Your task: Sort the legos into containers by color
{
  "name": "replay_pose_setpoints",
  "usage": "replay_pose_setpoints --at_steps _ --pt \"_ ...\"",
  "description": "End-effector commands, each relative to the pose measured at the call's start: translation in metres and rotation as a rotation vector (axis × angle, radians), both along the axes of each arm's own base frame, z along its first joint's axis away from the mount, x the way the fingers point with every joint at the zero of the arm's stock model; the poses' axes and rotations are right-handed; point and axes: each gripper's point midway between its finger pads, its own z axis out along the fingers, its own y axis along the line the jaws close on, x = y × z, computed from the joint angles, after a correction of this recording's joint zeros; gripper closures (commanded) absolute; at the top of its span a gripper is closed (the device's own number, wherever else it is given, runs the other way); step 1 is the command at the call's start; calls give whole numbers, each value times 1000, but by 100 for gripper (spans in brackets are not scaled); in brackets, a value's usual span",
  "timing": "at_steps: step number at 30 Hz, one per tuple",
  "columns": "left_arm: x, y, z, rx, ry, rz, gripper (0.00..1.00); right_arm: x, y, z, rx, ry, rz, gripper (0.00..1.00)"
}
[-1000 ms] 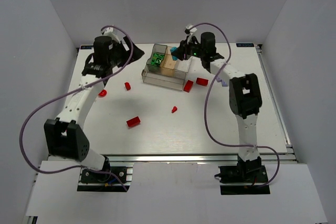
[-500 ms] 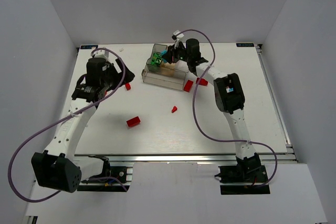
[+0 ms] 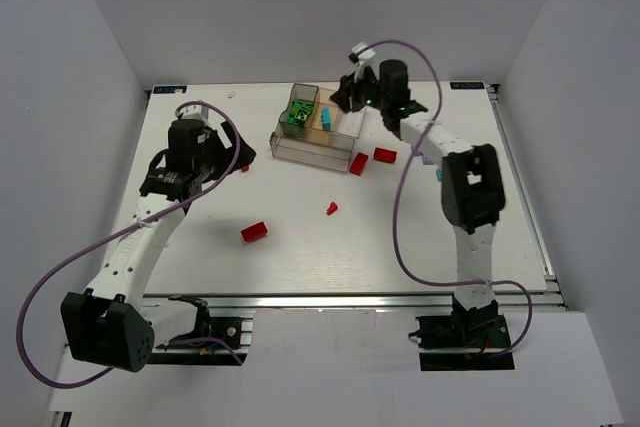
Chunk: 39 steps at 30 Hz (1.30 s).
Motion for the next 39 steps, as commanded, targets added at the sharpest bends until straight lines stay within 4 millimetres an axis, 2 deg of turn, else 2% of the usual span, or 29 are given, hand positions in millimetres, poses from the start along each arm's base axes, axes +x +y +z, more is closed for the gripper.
replay_pose_setpoints --at_steps 1,2,4,5,6,7,9,10,11,12,13,14,15,16,17,20,26,33,37,39 --pt "-3 4 6 -3 -51 17 4 -11 -67 97 40 -86 -213 61" --pt "-5 4 7 -8 -61 21 4 -21 -97 88 8 -22 -275 85" --pt "-8 4 -1 -19 -57 25 4 -31 -128 72 -40 57 -307 95" --pt "-9 4 -2 -25 -58 27 4 -48 -151 50 -90 158 -330 93" --pt "-10 3 -6 -38 -57 30 4 -54 -173 42 -120 184 -341 80" --pt "-11 2 -8 -43 -57 27 4 -65 -175 34 -147 214 -327 73" --pt "-10 0 -8 -59 -61 29 4 -92 -201 6 -213 319 -345 54" --pt "-10 0 -10 -63 -58 28 4 -99 -209 -3 -240 348 -351 37" --pt "-9 -2 -9 -69 -61 22 4 -104 -229 -12 -278 371 -369 33" --pt "-8 -3 -9 -71 -59 18 4 -116 -238 -24 -309 434 -375 31" --pt "-8 -3 -10 -72 -56 19 4 -119 -252 -32 -333 464 -404 27" --pt "-8 -4 -10 -76 -55 17 4 -122 -265 -44 -361 502 -423 27" --pt "-6 -5 -9 -82 -60 15 4 -125 -269 -51 -379 529 -433 27" --pt "-6 -6 -11 -84 -57 13 4 -129 -288 -60 -399 566 -481 27" --pt "-4 -7 -10 -91 -60 8 4 -130 -296 -72 -417 599 -493 27" --pt "-3 -10 -13 -106 -54 5 4 -135 -306 -94 -451 677 -496 26" --pt "-4 -12 -14 -147 -55 21 4 -145 -312 -133 -508 780 -454 26" --pt "-10 -9 -20 -141 -35 38 4 -134 -309 -150 -503 777 -450 29" --pt "-9 -7 -20 -133 -34 42 4 -123 -319 -159 -532 759 -500 33" --pt "-9 -7 -21 -132 -30 43 4 -120 -322 -161 -540 745 -507 41"
